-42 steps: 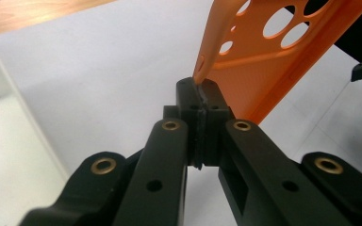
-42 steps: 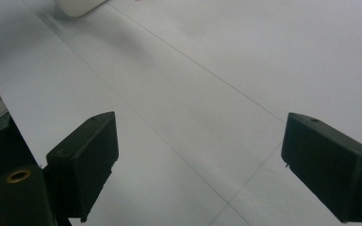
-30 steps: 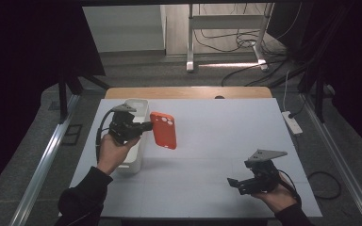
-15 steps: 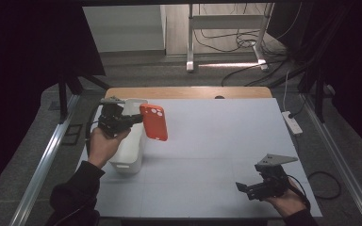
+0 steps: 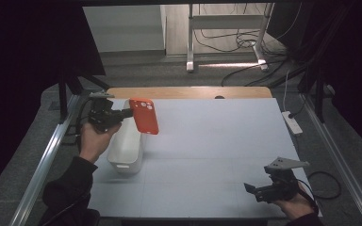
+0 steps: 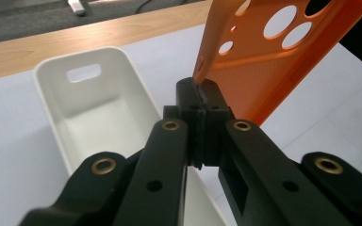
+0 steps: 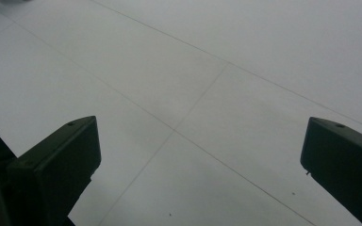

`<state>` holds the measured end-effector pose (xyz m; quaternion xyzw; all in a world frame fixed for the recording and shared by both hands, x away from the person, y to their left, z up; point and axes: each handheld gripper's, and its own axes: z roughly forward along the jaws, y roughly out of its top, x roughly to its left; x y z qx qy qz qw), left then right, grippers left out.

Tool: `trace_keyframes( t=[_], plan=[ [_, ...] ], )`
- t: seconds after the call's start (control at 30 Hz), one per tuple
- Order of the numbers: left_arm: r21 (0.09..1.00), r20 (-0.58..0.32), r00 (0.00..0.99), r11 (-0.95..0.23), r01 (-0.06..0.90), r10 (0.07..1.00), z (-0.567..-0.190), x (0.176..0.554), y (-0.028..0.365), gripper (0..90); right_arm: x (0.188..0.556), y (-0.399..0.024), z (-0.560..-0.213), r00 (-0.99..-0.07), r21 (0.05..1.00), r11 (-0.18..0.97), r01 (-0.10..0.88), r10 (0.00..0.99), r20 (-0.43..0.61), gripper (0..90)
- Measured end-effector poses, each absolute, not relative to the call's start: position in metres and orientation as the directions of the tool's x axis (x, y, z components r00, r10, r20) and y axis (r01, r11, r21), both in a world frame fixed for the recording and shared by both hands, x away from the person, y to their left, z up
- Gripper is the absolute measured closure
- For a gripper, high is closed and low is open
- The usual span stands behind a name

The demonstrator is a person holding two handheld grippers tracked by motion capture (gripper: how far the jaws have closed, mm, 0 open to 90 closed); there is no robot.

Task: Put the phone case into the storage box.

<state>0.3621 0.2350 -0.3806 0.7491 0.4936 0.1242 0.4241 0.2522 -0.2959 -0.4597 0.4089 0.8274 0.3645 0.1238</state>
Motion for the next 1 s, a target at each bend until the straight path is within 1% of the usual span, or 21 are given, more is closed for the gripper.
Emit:
trace_keyframes(
  t=[0.27,0.6,1.0],
  plan=[
    [0.755,-0.242,0.453,-0.127,0.644,0.858,-0.38,0.368,0.247,89.6,0.247,-0.31,-0.459,-0.603,0.72,0.362,0.593,0.792,0.098,0.0],
    [0.753,-0.228,0.419,-0.114,0.648,0.879,-0.378,0.377,0.257,89.6,0.241,-0.322,-0.456,-0.562,0.737,0.313,0.599,0.82,0.109,0.0],
    [0.758,-0.21,0.389,-0.102,0.644,0.897,-0.378,0.39,0.267,89.6,0.238,-0.324,-0.455,-0.558,0.745,0.313,0.589,0.824,0.096,0.0]
  ],
)
